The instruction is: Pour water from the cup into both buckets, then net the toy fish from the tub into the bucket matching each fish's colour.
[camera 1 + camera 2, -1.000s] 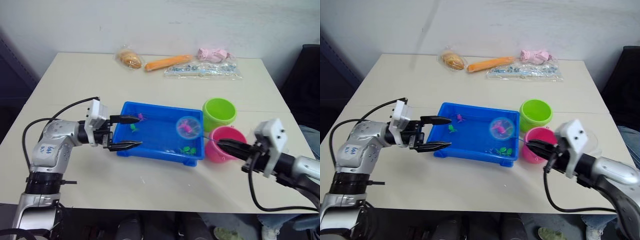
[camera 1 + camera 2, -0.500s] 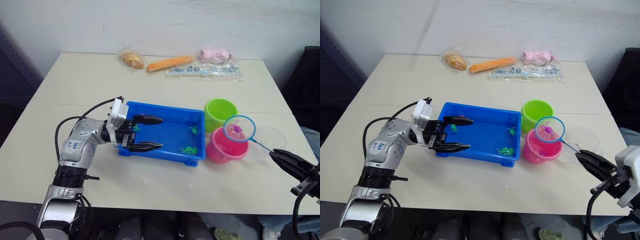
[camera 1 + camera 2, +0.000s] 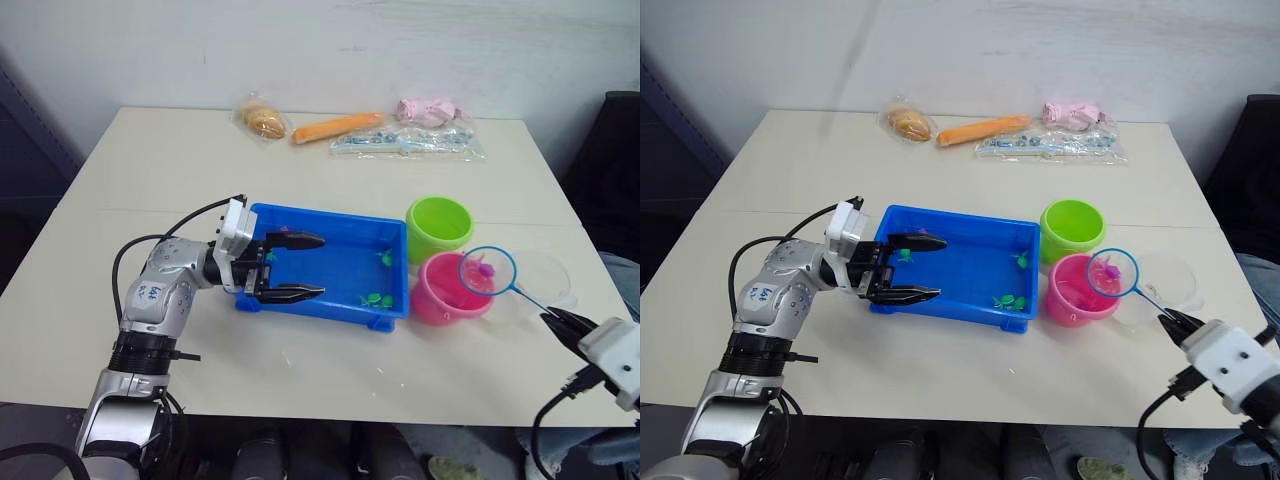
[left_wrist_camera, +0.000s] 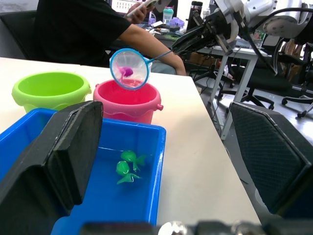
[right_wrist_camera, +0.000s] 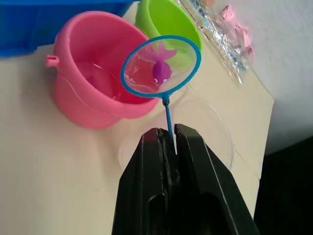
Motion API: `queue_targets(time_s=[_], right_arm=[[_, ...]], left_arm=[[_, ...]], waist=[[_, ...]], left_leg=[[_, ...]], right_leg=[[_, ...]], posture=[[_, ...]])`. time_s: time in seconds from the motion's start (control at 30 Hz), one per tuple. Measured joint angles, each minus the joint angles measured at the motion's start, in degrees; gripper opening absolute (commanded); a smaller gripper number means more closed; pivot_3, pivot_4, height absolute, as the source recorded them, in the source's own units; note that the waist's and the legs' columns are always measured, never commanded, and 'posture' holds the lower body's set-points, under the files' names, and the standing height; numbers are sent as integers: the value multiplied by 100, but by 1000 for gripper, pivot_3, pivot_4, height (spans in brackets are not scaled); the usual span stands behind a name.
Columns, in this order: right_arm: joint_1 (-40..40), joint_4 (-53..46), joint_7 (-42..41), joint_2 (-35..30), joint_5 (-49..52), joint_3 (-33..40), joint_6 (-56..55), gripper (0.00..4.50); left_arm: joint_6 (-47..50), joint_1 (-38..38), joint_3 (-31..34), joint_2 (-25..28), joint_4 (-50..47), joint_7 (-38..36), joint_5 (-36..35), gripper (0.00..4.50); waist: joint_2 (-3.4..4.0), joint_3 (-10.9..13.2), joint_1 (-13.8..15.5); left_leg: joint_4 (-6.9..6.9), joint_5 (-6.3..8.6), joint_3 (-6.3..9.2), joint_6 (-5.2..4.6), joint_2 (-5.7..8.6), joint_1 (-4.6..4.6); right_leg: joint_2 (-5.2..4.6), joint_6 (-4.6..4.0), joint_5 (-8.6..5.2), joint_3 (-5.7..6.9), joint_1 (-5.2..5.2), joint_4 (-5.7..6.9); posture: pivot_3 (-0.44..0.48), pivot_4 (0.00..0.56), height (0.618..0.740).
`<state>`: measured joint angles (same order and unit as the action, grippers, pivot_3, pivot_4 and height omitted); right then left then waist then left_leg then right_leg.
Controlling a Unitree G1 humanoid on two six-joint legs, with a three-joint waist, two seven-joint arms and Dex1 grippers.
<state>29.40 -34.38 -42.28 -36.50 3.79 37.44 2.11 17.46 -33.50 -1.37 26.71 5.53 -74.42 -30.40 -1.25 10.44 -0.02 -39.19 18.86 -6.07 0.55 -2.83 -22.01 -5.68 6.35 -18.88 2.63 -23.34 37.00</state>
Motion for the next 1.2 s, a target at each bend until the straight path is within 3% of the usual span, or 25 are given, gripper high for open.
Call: queue_targets(time_s=[0.2,0.4,0.57,0.8,1.0,1.07,1.2], right_arm=[[-195,43,405,-269,-1125,-154,-682,0],[-116,565,910,-669,-2422,-272,-2194,0],[-217,1036,1939,-659,-3594,-315,-3077,0],[-173,1476,3182,-585,-4424,-279,-3911,0],[-116,1765,3393,-539,-4200,-349,-4062,0],[-145,1698,3206,-462,-3383,-451,-3923,0],[-407,1047,2252,-443,-805,-1233,-2687,0]], left_arm=[[-119,-1,0,-92,6,94,77,4445],[-141,-7,24,-205,75,222,112,4445],[-141,-42,30,-261,177,321,112,4445],[-209,-80,33,-292,179,377,125,4445],[-249,-79,34,-257,179,380,130,4445],[-259,-78,49,-150,180,385,138,4445],[-363,-62,260,105,298,456,167,4445]], waist=[[0,0,6],[0,0,1],[0,0,-4],[0,0,-12],[0,0,-22],[0,0,-35],[2,2,-82]], left_leg=[[-1,0,-1,0,0,0],[-2,-1,-2,1,1,0],[-3,-3,-2,5,0,0],[-3,-7,-10,11,0,2],[-3,-7,-14,12,-1,3],[-3,-8,-10,12,-2,7],[6,-5,0,7,-8,76]], right_leg=[[0,0,0,1,0,0],[-1,0,0,1,2,-2],[-1,0,0,0,1,-1],[-1,0,0,-1,2,1],[-1,0,0,-1,2,3],[0,0,0,-3,4,6],[1,-2,-1,-2,78,-3]], posture=[[0,150,740],[0,150,740],[0,150,740],[0,150,740],[0,150,740],[0,150,740],[0,150,740]])
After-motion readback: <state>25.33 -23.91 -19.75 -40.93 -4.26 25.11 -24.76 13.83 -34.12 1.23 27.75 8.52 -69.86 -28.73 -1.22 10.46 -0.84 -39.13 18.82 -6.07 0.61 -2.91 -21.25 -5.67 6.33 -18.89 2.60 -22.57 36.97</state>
